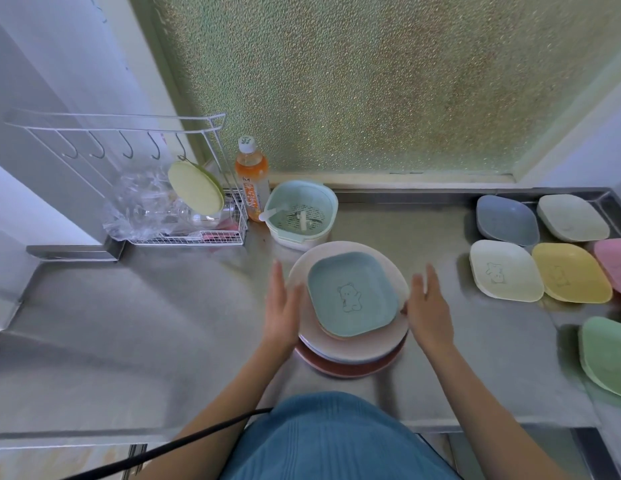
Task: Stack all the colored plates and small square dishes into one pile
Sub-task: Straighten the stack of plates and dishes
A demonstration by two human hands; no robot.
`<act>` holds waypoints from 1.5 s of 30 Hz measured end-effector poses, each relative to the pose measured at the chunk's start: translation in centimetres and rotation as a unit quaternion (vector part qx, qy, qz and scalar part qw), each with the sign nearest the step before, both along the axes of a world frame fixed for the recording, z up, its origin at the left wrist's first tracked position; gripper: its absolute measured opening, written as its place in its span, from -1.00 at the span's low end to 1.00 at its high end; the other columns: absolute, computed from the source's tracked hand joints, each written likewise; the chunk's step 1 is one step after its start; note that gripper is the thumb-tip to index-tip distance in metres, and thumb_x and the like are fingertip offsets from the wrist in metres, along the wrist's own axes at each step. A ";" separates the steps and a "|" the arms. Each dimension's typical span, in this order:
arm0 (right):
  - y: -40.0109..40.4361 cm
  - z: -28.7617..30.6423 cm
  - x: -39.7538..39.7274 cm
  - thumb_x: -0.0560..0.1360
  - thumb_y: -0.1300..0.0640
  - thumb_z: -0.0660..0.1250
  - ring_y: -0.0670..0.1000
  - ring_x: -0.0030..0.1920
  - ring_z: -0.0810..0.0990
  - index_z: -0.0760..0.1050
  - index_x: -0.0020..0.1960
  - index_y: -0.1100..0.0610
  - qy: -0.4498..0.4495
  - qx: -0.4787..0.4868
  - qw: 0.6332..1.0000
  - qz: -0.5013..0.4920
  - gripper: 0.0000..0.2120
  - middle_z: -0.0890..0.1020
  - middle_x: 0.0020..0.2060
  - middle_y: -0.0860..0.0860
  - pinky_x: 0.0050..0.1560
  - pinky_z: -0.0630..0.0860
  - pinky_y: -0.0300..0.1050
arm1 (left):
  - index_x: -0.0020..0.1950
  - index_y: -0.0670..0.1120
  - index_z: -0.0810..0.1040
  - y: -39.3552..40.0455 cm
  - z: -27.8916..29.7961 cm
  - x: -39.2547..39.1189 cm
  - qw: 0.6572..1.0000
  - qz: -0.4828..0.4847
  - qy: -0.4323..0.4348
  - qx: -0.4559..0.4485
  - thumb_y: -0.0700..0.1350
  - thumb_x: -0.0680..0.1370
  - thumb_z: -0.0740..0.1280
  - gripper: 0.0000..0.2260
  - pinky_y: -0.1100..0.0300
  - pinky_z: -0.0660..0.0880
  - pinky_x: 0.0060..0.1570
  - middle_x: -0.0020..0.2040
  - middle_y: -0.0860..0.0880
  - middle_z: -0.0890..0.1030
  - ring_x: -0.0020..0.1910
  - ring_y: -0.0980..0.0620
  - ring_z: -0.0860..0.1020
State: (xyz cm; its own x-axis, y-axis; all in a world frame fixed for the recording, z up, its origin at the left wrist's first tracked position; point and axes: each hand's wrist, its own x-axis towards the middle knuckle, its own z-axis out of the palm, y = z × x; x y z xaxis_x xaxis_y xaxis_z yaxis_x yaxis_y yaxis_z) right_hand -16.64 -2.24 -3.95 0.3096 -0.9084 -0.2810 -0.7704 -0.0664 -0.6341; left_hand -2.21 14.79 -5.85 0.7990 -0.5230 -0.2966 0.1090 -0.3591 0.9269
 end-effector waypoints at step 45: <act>-12.4 -3.3 -16.9 0.61 -0.16 -0.10 0.19 0.09 0.53 0.44 0.18 0.18 -0.024 0.103 0.992 -0.072 -0.48 0.57 0.09 0.19 0.13 0.39 0.03 | 0.47 0.16 0.22 -15.9 -1.2 -11.0 0.970 -0.083 0.229 0.000 0.11 0.62 0.07 -0.60 -0.04 0.27 0.42 0.37 0.10 0.43 0.34 0.04 0.39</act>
State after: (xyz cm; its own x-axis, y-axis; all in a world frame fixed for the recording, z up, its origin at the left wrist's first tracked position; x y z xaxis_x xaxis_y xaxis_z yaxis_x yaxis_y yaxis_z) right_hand -33.49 -14.61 -7.23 0.1980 -0.8696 -0.4524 -0.7306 0.1768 -0.6596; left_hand -13.16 -1.08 -7.09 0.4887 -0.6331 -0.6003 0.4500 -0.4066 0.7951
